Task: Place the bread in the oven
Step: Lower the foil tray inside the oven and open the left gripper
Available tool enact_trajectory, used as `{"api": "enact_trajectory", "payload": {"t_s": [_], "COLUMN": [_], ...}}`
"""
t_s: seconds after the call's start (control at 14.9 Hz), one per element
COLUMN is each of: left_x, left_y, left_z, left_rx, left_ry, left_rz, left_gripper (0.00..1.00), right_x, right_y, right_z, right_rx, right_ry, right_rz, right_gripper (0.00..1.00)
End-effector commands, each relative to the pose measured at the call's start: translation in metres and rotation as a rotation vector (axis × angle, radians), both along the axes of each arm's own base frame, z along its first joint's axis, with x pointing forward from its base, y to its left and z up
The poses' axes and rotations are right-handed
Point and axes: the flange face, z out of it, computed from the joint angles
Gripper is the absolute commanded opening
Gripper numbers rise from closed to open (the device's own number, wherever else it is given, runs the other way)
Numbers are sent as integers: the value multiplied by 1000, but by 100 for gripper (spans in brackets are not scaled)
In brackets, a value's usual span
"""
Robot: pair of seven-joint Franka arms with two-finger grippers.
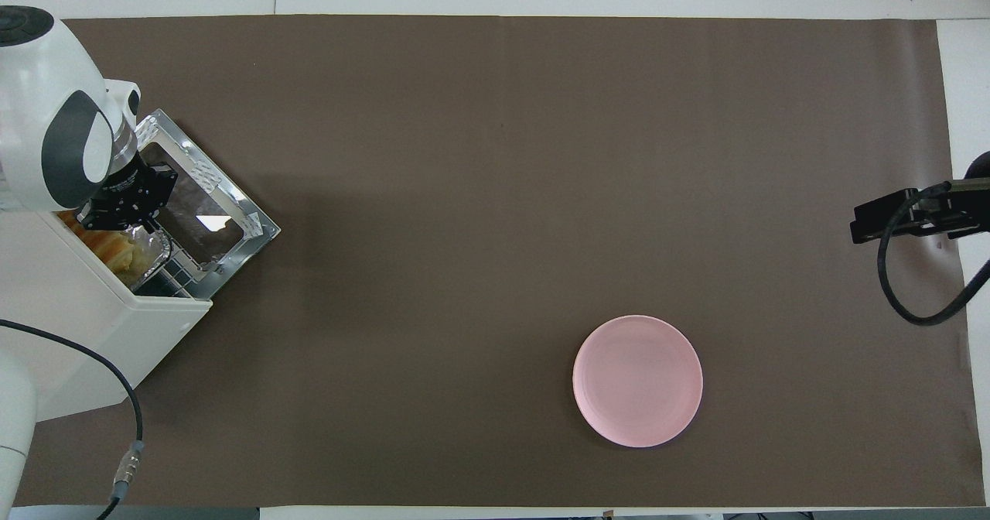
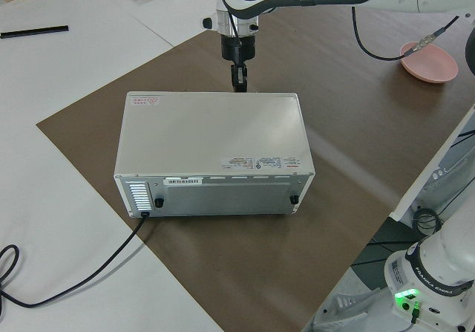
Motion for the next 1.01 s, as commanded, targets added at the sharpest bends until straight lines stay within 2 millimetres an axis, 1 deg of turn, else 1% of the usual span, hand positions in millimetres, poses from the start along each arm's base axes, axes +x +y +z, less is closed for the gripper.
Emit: {"api": "enact_trajectory", "payload": {"t_s": [0.0,0.07,0.27,0.47,0.54,0.6,0.67,0.74,0.87,0.94], "left_x": [-9,-8,-3,7,15,22,24,24,17,9], "left_y": [8,8,6,-3,-5,-5,-4,-3,3,7], "left_z": [6,7,11,21,35,54,71,82,100,110], "left_rx": [-8,-8,-10,-38,-32,-25,-34,-45,-84,-115], "left_ry": [3,2,-16,-38,-78,-113,-131,-136,-103,-85], "left_rz": [-45,-47,-73,-202,-223,-239,-266,-304,-387,-426], "left_gripper": [86,100,100,100,100,100,100,100,100,100], "right_x": [-4,-4,-4,-4,-4,-4,-4,-4,-4,-4], "right_y": [-3,-3,-3,-3,-3,-3,-3,-2,-2,-3], "right_z": [0,0,0,0,0,0,0,0,0,0], "right_rx": [-7,-7,-7,-7,-7,-7,-7,-7,-7,-7], "right_ry": [8,8,8,8,8,8,8,8,8,8], "right_rz": [16,16,16,15,15,16,16,16,18,15], "right_gripper": [100,100,100,100,100,100,100,100,100,100]}}
